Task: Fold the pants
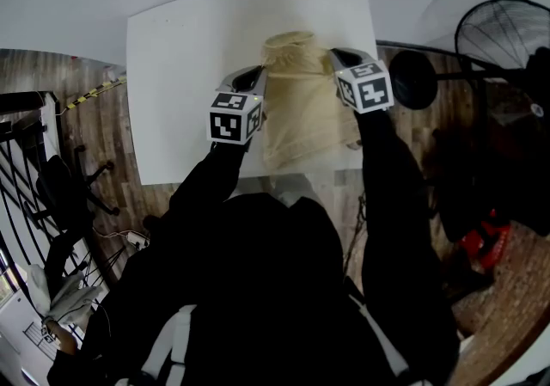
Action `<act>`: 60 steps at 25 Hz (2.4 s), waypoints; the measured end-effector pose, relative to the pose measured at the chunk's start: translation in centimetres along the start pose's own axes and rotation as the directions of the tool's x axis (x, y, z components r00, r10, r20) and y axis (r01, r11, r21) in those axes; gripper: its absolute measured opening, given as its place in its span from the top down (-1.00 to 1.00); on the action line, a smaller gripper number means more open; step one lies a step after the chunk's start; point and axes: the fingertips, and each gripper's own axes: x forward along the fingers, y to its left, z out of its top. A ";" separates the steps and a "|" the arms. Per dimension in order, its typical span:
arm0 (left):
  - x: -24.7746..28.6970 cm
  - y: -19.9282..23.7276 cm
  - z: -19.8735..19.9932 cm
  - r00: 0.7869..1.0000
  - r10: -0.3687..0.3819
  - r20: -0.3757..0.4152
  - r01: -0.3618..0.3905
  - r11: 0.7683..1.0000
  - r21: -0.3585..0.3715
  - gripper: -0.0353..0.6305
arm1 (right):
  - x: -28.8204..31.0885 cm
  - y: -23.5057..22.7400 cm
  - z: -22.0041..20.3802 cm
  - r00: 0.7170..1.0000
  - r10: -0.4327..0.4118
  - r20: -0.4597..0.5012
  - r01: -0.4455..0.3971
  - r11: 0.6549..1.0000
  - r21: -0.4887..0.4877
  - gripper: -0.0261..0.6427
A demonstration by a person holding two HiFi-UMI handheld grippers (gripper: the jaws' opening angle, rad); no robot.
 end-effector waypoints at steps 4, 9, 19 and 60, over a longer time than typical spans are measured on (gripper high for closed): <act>-1.2 -1.4 0.0 1.000 -0.010 0.010 0.010 0.999 0.035 0.86 | -1.5 0.6 -0.2 1.000 0.003 0.018 -0.003 1.000 0.005 0.91; -2.2 -3.0 -0.7 1.000 -0.023 0.010 0.022 0.997 0.076 0.86 | -2.8 1.0 -1.5 1.000 -0.004 0.020 0.004 1.000 0.009 0.91; -3.8 -6.4 -3.5 0.999 -0.051 -0.003 0.050 0.981 0.187 0.86 | -5.7 1.8 -4.4 0.999 -0.016 0.035 0.015 0.999 0.046 0.91; -3.2 -13.1 -17.6 0.972 -0.097 -0.215 0.176 0.905 0.387 0.86 | -6.5 5.8 -19.9 0.989 0.048 -0.141 -0.032 0.993 0.111 0.91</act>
